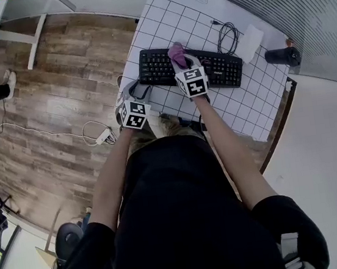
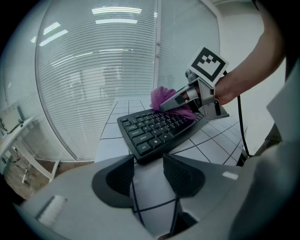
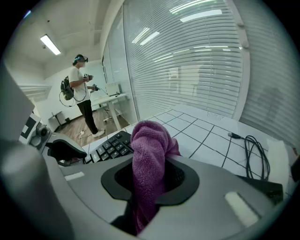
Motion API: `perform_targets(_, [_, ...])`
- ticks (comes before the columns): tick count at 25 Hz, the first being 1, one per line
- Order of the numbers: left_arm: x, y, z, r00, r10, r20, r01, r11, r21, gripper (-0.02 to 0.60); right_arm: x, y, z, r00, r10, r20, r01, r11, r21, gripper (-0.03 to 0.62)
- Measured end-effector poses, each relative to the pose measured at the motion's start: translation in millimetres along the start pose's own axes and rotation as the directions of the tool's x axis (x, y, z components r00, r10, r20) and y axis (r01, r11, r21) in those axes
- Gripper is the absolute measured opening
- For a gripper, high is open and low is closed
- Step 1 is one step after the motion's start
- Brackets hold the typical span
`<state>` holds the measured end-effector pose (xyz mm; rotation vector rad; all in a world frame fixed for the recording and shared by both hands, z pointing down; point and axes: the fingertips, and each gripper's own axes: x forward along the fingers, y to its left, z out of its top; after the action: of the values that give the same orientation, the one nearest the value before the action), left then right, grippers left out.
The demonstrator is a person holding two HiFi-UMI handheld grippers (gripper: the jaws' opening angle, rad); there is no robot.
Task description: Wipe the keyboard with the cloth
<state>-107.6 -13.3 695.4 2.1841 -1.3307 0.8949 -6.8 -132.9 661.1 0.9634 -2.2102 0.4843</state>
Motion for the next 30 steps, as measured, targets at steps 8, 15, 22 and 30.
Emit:
perform_targets(8, [0, -1, -1, 1.000, -0.005, -0.001, 0.005, 1.000, -0.001, 0.172, 11, 19, 8, 0.999, 0.034, -0.002, -0.034, 0.999, -0.022, 0.103])
perform_targets(15, [-1, 0, 0, 1.000, -0.003, 0.000, 0.003, 1.000, 0.002, 0.172, 14, 23, 11, 0.999, 0.037, -0.007, -0.037, 0.999, -0.038, 0.103])
perform_targets(22, [-1, -1, 0, 1.000, -0.008, 0.001, 0.008, 1.000, -0.002, 0.172, 25, 46, 18, 0.996, 0.092, -0.016, -0.093, 0.992, -0.091, 0.103])
perform_targets(30, [-1, -1, 0, 1.000, -0.008, 0.005, 0.008, 1.000, 0.001, 0.172, 37, 72, 27, 0.988, 0.152, -0.032, -0.156, 0.972, -0.176, 0.104])
